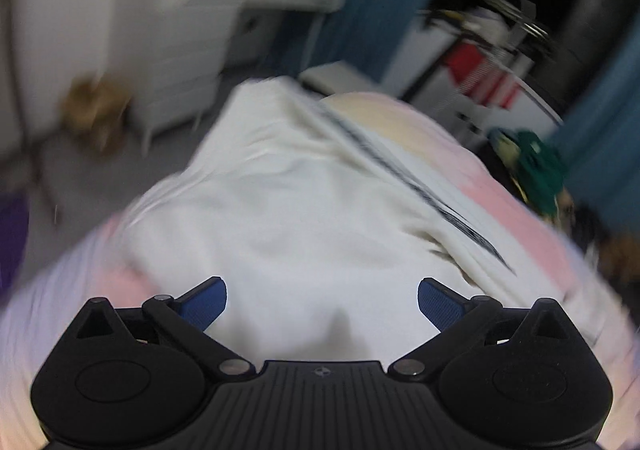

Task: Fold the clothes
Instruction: 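Lower the folded edge onto the pants and open the right gripper, then grasp the elastic waistband with the left gripper while the right gripper pinches white fabric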

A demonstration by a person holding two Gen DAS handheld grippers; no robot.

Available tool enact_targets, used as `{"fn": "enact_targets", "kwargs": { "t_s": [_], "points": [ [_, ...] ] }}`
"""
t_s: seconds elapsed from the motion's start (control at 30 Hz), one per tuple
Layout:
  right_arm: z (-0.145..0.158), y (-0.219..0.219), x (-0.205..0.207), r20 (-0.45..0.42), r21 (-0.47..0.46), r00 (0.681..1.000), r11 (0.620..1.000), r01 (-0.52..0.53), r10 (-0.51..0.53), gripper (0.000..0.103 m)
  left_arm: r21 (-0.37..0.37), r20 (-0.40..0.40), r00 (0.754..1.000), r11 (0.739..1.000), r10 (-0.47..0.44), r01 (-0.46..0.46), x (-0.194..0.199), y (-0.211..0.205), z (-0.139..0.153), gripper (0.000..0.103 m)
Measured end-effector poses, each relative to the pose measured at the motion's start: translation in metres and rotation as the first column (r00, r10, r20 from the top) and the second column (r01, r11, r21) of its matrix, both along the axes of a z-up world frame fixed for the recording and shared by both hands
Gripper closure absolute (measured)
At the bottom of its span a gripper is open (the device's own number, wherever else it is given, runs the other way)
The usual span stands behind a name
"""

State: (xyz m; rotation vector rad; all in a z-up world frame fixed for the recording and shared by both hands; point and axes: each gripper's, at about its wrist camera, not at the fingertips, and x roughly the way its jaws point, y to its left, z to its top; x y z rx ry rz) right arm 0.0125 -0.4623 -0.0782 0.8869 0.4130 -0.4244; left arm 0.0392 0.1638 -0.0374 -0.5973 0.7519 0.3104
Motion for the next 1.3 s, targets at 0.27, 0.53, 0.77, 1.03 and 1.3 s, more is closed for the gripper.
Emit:
{"fn": "enact_targets", "kwargs": {
  "t_s": [0.27,0.53,0.77,1.03,1.3],
  "points": [
    [-0.004,-0.037,-0.04,0.036,0.06,0.978,0.977,0.204,-0.206,0.021,-0.191,-0.105,0.982,0.966,0.156,-0.174,-0.024,0.077,-0.024,0.004],
    [-0.038,-0.078,-0.075,-0.028,0.169,0.911,0.896,0.411,-0.412,0.019,-0.378,-0.064,0.989,0.915,0.13,-0.145,-0.01,0.082,-0.053,0.023],
    [-0.083,-0.1,-0.051,-0.093,0.314,0.927,0.873,0.373,-0.362,0.028,-0.427,-0.011,0.991,0.896,0.131,-0.124,-0.01,0.074,-0.059,0.03],
    [-0.101,-0.109,-0.012,-0.134,0.196,0.959,0.942,0.273,-0.25,0.092,-0.428,-0.003,0.987,0.892,0.161,-0.146,0.003,0.074,-0.066,0.074],
    [-0.064,-0.102,-0.034,0.029,0.157,0.965,0.955,0.253,-0.261,0.096,-0.511,0.083,0.975,0.849,0.205,-0.135,-0.007,0.086,-0.062,0.091]
  ]
}}
